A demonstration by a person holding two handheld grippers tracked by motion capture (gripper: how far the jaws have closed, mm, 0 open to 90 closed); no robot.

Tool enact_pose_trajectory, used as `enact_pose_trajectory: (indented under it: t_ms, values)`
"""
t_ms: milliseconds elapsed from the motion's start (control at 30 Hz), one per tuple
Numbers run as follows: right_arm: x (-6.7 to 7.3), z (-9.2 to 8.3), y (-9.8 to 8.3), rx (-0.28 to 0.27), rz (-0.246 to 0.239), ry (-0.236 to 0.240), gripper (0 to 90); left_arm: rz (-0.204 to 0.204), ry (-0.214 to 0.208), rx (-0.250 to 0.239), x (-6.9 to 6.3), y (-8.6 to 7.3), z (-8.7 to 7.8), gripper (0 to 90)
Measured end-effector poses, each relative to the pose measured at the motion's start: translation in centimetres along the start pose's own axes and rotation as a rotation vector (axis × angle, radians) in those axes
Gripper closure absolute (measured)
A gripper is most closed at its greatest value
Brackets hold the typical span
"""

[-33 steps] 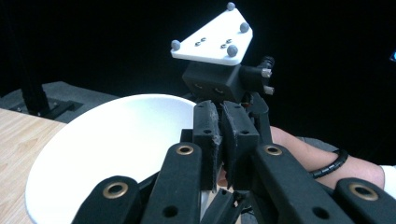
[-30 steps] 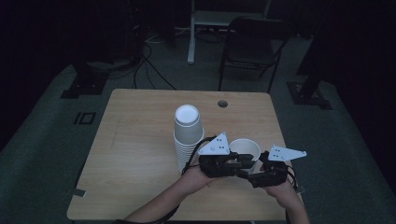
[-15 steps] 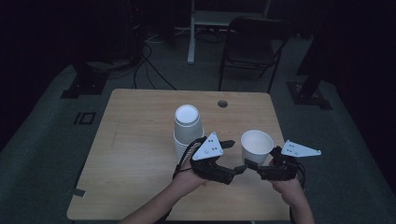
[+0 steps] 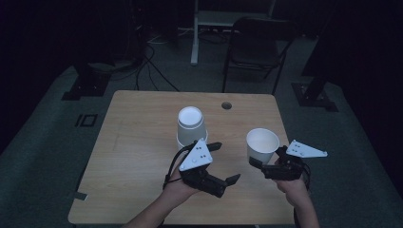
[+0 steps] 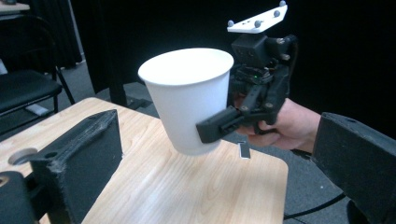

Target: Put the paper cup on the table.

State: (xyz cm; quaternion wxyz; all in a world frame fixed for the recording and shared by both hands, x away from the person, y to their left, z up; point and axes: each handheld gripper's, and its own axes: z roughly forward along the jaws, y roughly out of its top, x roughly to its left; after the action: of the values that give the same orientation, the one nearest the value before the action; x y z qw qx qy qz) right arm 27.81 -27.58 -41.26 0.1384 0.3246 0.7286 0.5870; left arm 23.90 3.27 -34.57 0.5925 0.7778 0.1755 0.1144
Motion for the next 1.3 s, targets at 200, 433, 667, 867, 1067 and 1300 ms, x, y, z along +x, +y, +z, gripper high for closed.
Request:
enact_pose_trajectory:
  t_ms: [200, 433, 667, 867, 1067, 1300]
  values:
    - [-0.8, 0.5, 0.1, -0.032, -0.001, -0.057, 18.7, 0.016, 0.039, -0.001, -0.1, -0.6, -2.4, 2.1]
    - [-2.2, 1.6, -0.7, -0.005, 0.013, -0.139, 18.6, 0.022, 0.116, 0.03, 0.2, -2.4, -4.6, 2.2]
    - [-3.6, 3.1, -1.8, 0.003, 0.046, -0.183, 18.7, 0.019, 0.173, 0.049, 1.1, -4.6, -6.0, 2.2]
    - [-4.5, 4.6, -2.6, 0.025, 0.084, -0.195, 18.6, -0.032, 0.232, 0.058, 2.5, -6.5, -7.1, 2.2]
    - [-5.1, 5.5, -3.1, 0.032, 0.088, -0.215, 18.6, -0.078, 0.278, 0.073, 3.9, -8.5, -8.3, 2.2]
    - [-6.0, 6.4, -3.5, 0.034, 0.104, -0.241, 18.6, -0.155, 0.339, 0.075, 5.7, -11.7, -9.7, 2.2]
